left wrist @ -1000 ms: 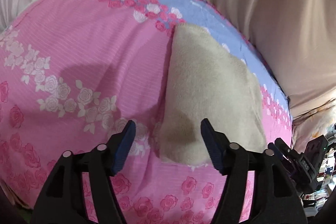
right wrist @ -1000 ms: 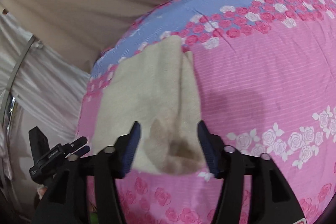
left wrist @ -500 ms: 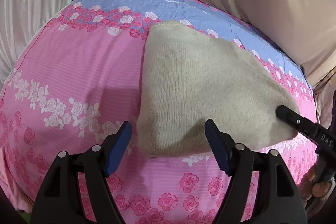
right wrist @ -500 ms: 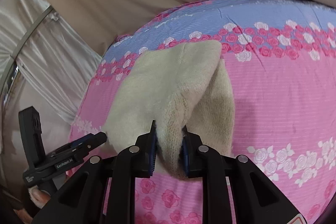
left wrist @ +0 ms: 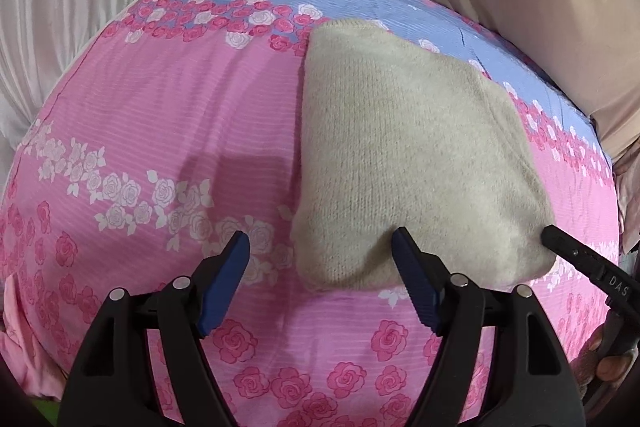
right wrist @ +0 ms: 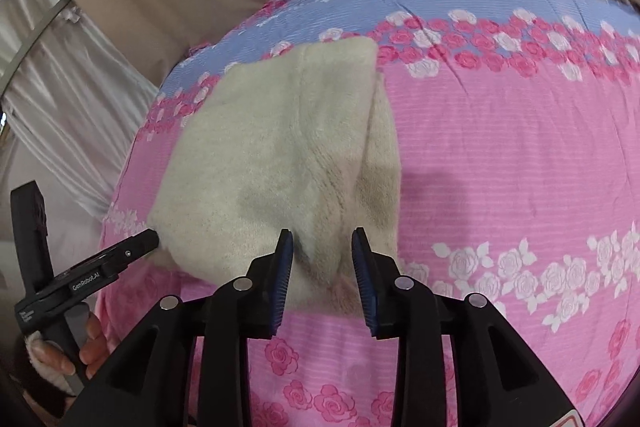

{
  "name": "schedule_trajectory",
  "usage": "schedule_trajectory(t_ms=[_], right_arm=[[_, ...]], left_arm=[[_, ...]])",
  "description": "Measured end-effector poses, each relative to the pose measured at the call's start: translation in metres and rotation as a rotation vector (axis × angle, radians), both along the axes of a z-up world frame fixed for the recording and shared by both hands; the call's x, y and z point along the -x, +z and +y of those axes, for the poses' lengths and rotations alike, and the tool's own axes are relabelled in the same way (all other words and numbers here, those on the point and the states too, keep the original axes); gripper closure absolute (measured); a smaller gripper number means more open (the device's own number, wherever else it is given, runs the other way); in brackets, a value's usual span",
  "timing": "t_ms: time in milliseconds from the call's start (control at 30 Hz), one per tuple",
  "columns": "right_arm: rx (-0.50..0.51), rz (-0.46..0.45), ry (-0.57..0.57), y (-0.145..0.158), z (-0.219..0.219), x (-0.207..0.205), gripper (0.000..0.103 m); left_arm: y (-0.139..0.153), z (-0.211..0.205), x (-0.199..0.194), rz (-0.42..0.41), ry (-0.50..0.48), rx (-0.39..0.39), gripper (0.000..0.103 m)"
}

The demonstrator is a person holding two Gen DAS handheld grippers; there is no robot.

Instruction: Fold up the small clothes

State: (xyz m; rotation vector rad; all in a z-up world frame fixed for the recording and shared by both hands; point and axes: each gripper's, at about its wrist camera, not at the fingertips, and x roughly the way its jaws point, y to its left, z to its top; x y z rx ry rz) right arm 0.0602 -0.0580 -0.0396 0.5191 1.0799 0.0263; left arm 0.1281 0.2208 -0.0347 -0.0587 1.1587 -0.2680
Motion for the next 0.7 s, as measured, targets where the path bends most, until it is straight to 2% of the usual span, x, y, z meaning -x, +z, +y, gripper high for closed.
schedule_trajectory(t_ms=[133, 233, 267, 300, 333, 367, 400, 433, 467, 533, 600, 667, 700], right_arm=[[-0.167, 0.023, -0.065, -0.017, -0.009, 0.014, 0.048], [-0.218, 0.043, -0.070, -0.029, -0.008, 0.011, 0.046], [-0.217, 0.045, -0.050, -0.029, -0.004, 0.006, 0.064], [-0.209, 0.047, -0.032, -0.027, 0.000, 0.000, 0.090], [-0.219, 0.033, -0.015, -0.019, 0.004, -0.006, 0.090], [-0.233, 0.001, 0.001, -0.008, 0.008, -0.012, 0.090], [-0.240, -0.053, 0.023, 0.012, 0.014, -0.020, 0.091], [-0.241, -0.092, 0.038, 0.029, 0.018, -0.026, 0.091], [-0.243, -0.133, 0.050, 0.047, 0.022, -0.032, 0.091], [-0.241, -0.208, 0.081, 0.083, 0.028, -0.041, 0.091], [-0.221, -0.238, 0.107, 0.100, 0.030, -0.043, 0.092], [-0.177, -0.209, 0.116, 0.088, 0.029, -0.038, 0.092], [-0.149, -0.162, 0.101, 0.068, 0.026, -0.034, 0.092]], left_arm=[[0.000, 0.008, 0.010, -0.011, -0.053, -0.020, 0.025], [-0.007, 0.011, 0.029, -0.054, -0.174, -0.055, 0.018], [-0.012, 0.010, 0.034, -0.075, -0.203, -0.090, 0.018], [-0.016, 0.009, 0.036, -0.087, -0.217, -0.114, 0.019], [-0.021, 0.007, 0.036, -0.096, -0.235, -0.117, 0.027], [-0.025, 0.005, 0.033, -0.097, -0.243, -0.091, 0.049], [-0.028, 0.003, 0.029, -0.091, -0.239, -0.073, 0.060], [-0.032, 0.002, 0.020, -0.075, -0.220, -0.048, 0.082], [-0.035, 0.003, 0.010, -0.055, -0.190, -0.012, 0.091], [-0.031, 0.011, 0.000, -0.035, -0.124, 0.042, 0.092], [-0.023, 0.023, 0.001, -0.056, -0.079, 0.066, 0.092], [-0.029, 0.029, 0.004, -0.044, -0.065, 0.031, 0.092], [-0.036, 0.031, 0.004, -0.019, -0.058, 0.027, 0.092]])
